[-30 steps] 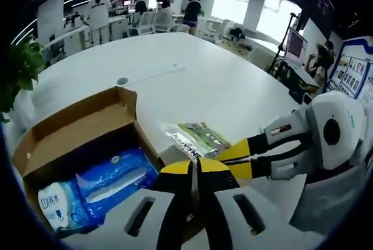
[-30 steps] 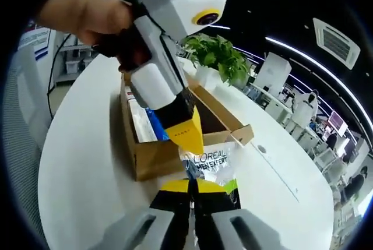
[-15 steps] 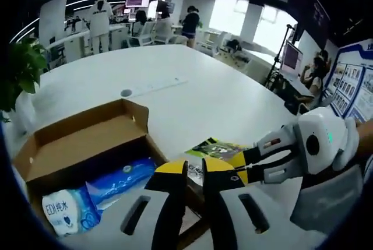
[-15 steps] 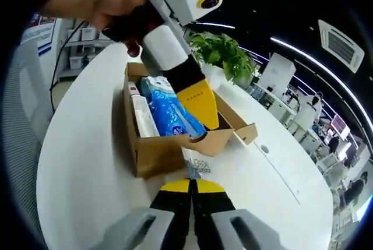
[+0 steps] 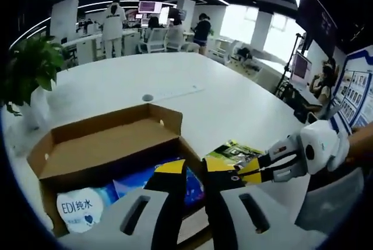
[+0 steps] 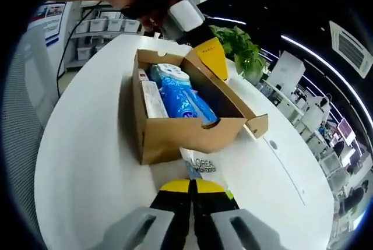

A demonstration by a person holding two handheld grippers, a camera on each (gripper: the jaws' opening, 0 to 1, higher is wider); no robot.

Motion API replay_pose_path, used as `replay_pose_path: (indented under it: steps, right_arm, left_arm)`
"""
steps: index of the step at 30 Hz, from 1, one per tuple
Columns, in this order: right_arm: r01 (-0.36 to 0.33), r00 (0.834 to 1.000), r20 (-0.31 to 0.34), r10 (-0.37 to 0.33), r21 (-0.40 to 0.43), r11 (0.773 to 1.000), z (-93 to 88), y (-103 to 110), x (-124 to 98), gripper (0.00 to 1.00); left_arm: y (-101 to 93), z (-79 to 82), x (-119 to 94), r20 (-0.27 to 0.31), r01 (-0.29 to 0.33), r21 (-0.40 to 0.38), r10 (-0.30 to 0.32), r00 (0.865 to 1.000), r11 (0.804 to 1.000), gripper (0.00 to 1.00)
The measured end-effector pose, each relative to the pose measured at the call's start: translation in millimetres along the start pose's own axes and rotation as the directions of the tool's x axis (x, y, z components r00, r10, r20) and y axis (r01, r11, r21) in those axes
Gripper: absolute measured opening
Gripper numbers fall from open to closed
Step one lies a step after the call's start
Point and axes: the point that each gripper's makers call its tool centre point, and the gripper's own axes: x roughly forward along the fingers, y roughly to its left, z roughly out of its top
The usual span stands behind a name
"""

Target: Operate the shoe box by opening the lid, removing the specified soft item, and placing it in the target area until the item is outside and the box remains undamaged.

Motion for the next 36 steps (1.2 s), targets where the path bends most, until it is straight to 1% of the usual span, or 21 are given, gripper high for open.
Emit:
replay_pose_path:
  steps: [4,6,11,19,28,31,33,34,36]
  right_arm:
    - [-0.038,0.999,-0.025,0.037,-0.018,0.999,-7.5,7,4,0.00]
    - [-0.040,0.998,-0.040,0.039,-0.033,0.999,-11.5,7,7,0.00]
    - [-0.067,0.996,-0.056,0.065,-0.020,0.998,-17.0,8,13,0.00]
    - [-0.088,0.991,-0.102,0.086,-0.013,0.996,-31.3,10,18,0.00]
    - [-0.090,0.989,-0.115,0.092,0.020,0.996,-33.5,12,20,0.00]
    - [-0.097,0.986,-0.130,0.101,0.039,0.994,-36.6,15,19,0.04]
    - [-0.094,0.987,-0.126,0.101,0.055,0.994,-36.6,16,19,0.07]
    - [-0.092,0.987,-0.127,0.101,0.076,0.993,-36.5,16,18,0.09]
    - [-0.089,0.988,-0.115,0.100,0.097,0.991,-33.3,15,16,0.15]
  left_arm:
    - [9.4,-3.9,-8,-0.001,-0.017,-0.003,0.017,1.000,1.000,0.10]
    - [15.9,-5.2,-11,0.001,-0.030,-0.008,0.030,1.000,1.000,0.10]
    - [29.8,-6.6,-19,0.009,-0.052,-0.026,0.052,0.999,0.998,0.11]
    - [53.4,-10.0,-33,0.016,-0.078,-0.025,0.078,0.997,0.997,0.12]
    - [81.2,-16.9,-50,0.015,-0.118,-0.013,0.119,0.993,0.993,0.14]
    - [89.5,-20.5,-55,0.008,-0.129,-0.008,0.129,0.992,0.992,0.15]
    - [95.4,-23.6,-58,0.000,-0.137,0.006,0.137,0.991,0.990,0.16]
    - [97.0,-25.3,-60,-0.007,-0.137,0.014,0.137,0.990,0.990,0.17]
    - [101.4,-29.2,-62,-0.019,-0.140,0.037,0.141,0.990,0.989,0.18]
